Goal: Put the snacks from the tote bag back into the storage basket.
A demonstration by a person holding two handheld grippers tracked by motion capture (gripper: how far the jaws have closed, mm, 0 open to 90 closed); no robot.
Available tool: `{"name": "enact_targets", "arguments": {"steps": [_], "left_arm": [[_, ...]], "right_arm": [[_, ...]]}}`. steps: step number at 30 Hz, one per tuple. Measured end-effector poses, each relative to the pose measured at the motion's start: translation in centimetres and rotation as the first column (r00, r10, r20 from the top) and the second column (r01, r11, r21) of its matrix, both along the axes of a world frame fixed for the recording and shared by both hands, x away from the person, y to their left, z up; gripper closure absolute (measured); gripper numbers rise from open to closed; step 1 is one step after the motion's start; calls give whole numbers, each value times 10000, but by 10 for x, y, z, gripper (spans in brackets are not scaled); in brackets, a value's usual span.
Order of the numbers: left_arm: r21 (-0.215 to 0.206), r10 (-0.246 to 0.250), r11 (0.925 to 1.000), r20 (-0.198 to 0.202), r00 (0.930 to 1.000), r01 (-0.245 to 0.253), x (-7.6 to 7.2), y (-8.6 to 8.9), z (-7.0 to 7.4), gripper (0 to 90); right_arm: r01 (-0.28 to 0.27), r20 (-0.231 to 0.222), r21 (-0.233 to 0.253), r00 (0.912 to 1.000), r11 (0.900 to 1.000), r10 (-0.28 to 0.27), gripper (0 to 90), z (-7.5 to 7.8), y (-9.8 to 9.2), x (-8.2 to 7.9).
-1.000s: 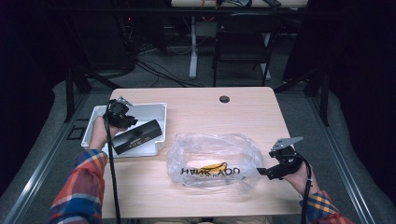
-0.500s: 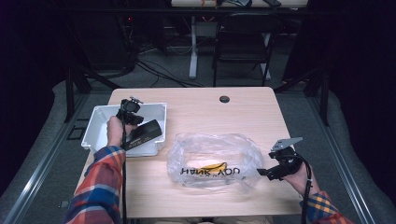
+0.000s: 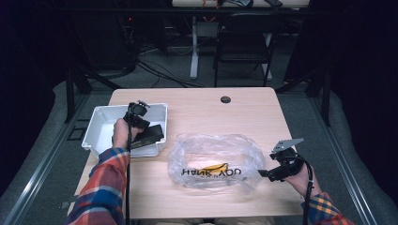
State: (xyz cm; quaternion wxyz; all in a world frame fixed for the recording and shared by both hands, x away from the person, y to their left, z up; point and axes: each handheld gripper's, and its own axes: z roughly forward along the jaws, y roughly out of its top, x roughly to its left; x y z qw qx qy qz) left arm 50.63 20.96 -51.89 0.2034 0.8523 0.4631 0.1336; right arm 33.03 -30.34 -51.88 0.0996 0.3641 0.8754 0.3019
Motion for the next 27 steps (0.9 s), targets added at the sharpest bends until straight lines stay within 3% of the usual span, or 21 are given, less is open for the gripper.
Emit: {"name": "enact_targets", "arguments": {"steps": [23, 27], "left_arm": [[-47, -654, 9979, -394, 9971, 653, -8, 1, 1, 898], [-7, -648, 9979, -236, 9976, 648, -9, 1, 3, 834]], "right_arm": [[55, 78, 13, 10000, 10000, -56, 144, 0, 0, 0], [52, 33, -10, 10000, 10000, -52, 144, 1, 0, 0]]}}
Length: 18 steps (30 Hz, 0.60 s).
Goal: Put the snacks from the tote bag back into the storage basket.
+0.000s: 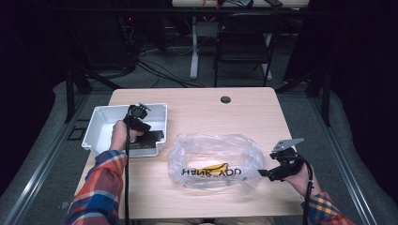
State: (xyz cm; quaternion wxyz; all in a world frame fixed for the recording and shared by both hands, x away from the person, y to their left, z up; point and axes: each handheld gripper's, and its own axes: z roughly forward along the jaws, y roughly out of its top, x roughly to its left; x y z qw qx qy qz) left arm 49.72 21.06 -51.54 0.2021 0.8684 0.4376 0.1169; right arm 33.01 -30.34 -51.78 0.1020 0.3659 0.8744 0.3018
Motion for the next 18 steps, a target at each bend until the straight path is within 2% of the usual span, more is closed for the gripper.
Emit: {"name": "enact_targets", "arguments": {"steps": [2, 6, 10, 14, 17, 18], "left_arm": [[-117, 44, 9999, 151, 9999, -43, -1, 1, 4, 764], [-146, 90, 9999, 341, 9994, -85, -6, 5, 13, 505], [-320, 409, 9987, 707, 9967, -387, -15, 13, 27, 349], [-196, 647, 9978, 1050, 9924, -630, -28, 20, 44, 266], [-349, 781, 9967, 1404, 9870, -739, -43, 24, 56, 225], [-437, 842, 9960, 1615, 9833, -781, -49, 24, 60, 212]], "right_arm": [[-19, -44, -36, 10000, 10000, 19, 144, 1, -1, 0], [46, 115, 49, 9999, 10000, -47, 145, 2, -2, -1], [153, 268, 85, 9995, 9998, -155, 145, 3, -3, -1], [259, 321, 56, 9991, 9996, -261, 146, 5, -3, -2], [275, 370, 9, 9989, 9996, -275, 147, 5, -3, -3], [235, 351, -17, 9991, 9997, -234, 147, 6, -3, -2]]}}
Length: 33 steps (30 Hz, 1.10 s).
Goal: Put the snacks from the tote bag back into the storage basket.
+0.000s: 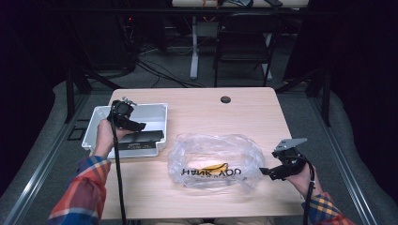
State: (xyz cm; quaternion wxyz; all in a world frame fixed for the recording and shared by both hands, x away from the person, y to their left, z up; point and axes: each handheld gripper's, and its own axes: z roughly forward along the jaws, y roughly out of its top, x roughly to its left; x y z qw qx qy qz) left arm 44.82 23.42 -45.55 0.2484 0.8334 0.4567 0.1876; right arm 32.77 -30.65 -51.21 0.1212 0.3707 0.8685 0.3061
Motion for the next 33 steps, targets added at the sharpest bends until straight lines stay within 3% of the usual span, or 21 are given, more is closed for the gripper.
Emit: {"name": "enact_targets", "arguments": {"steps": [6, 11, 15, 20, 23, 33], "left_arm": [[51, -154, 9999, 568, 9983, 152, -39, -8, 17, 187], [59, -493, 9988, 869, 9950, 490, -76, -21, 19, 172], [-55, -707, 9974, 733, 9948, 713, -103, -28, 10, 162], [-148, -625, 9979, 724, 9954, 637, -126, -33, -2, 156], [-206, -763, 9968, 447, 9961, 773, -137, -38, -13, 153], [-364, -727, 9966, 335, 9968, 740, -160, -43, -41, 150]], "right_arm": [[52, 66, -84, 10000, 10000, -51, 148, 0, 1, 0], [52, 58, -117, 10000, 9999, -51, 148, 1, 1, -1], [42, 48, -133, 10000, 9999, -41, 149, 1, 2, -1], [14, 90, -183, 10000, 9998, -12, 148, 0, 2, -2], [10, 94, -307, 10000, 9995, -7, 147, -2, 3, -3], [39, 167, -315, 9999, 9995, -33, 146, -4, 0, -4]]}}
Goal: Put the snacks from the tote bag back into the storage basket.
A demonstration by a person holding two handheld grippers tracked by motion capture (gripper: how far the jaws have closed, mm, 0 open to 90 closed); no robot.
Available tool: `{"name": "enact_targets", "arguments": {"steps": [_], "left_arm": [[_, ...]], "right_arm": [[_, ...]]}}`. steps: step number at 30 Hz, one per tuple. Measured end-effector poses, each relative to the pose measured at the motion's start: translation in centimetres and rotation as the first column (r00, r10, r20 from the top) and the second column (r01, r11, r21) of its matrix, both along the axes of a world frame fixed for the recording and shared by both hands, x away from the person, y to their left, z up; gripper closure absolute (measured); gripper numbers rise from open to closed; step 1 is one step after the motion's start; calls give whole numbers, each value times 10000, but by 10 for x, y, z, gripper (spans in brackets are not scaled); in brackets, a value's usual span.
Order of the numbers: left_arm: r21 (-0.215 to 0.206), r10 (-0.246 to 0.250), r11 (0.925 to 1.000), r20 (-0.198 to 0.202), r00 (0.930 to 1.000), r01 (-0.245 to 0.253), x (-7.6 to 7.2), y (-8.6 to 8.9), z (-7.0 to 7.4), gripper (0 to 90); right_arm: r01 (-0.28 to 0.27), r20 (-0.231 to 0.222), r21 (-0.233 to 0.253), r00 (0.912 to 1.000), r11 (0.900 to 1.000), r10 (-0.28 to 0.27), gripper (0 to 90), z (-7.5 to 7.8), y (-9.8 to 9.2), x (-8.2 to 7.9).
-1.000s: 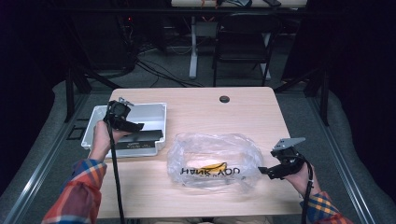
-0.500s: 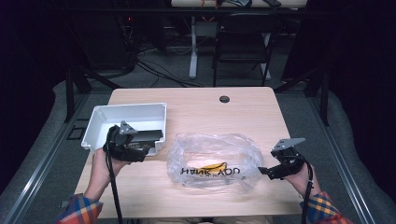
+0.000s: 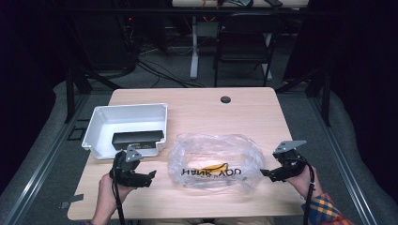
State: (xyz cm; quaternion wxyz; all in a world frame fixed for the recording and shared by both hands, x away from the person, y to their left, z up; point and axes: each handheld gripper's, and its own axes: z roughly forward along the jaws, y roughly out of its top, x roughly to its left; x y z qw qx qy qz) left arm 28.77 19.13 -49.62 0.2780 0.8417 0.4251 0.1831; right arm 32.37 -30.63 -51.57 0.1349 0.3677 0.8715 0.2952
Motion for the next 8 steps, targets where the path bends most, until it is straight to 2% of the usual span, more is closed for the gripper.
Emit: {"name": "enact_targets", "arguments": {"steps": [2, 5, 8], "left_arm": [[122, -128, 9998, -106, 9999, 130, 0, 0, -2, 147], [172, -64, 9998, 62, 10000, 63, -2, 0, -5, 145], [199, -11, 9998, -17, 10000, 11, -3, 1, -9, 146]], "right_arm": [[28, -7, -4, 10000, 10000, -28, 146, -1, 0, 0], [-47, 52, -46, 10000, 10000, 47, 146, 0, 1, 0], [-58, 84, -18, 9999, 10000, 59, 146, 0, 1, 1]]}}
